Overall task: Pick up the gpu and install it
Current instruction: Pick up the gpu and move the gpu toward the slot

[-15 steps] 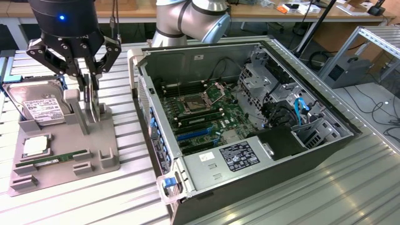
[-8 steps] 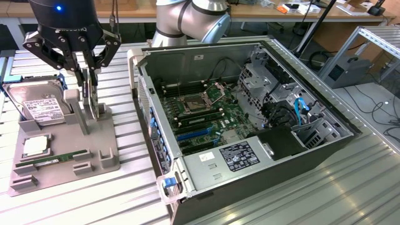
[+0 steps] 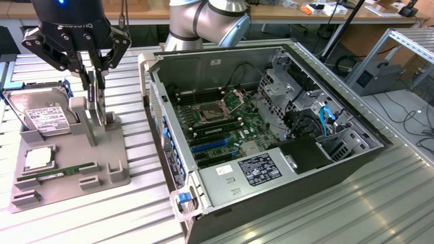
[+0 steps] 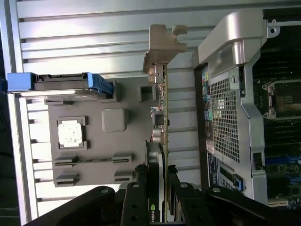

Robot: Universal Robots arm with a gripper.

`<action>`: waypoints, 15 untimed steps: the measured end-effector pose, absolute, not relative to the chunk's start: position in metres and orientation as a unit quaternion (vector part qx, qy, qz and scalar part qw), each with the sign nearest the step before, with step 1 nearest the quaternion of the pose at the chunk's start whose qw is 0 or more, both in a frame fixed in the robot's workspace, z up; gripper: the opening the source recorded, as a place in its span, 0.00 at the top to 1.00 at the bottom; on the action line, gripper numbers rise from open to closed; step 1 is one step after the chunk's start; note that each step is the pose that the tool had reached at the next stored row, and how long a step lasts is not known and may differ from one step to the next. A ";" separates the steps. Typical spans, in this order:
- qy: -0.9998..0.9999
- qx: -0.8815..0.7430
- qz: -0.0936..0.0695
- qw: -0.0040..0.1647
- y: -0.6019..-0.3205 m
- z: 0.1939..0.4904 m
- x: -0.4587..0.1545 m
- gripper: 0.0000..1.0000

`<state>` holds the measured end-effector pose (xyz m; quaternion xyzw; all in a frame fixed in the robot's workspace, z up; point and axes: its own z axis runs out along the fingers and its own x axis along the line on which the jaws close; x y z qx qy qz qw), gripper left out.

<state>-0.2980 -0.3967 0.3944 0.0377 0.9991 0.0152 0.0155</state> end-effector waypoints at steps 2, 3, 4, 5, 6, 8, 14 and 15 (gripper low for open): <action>0.999 0.038 0.015 0.015 -0.397 0.396 -0.298 0.73; 0.999 0.038 0.015 0.015 -0.397 0.398 -0.298 0.73; 0.999 0.038 0.015 0.015 -0.397 0.398 -0.298 0.73; 0.999 0.038 0.015 0.015 -0.397 0.399 -0.298 0.73; 0.999 0.038 0.015 0.015 -0.397 0.400 -0.298 0.73; 0.999 0.038 0.015 0.015 -0.397 0.402 -0.298 0.73; 0.999 0.038 0.015 0.015 -0.397 0.411 -0.298 0.73; 0.999 0.038 0.015 0.015 -0.397 0.412 -0.298 0.73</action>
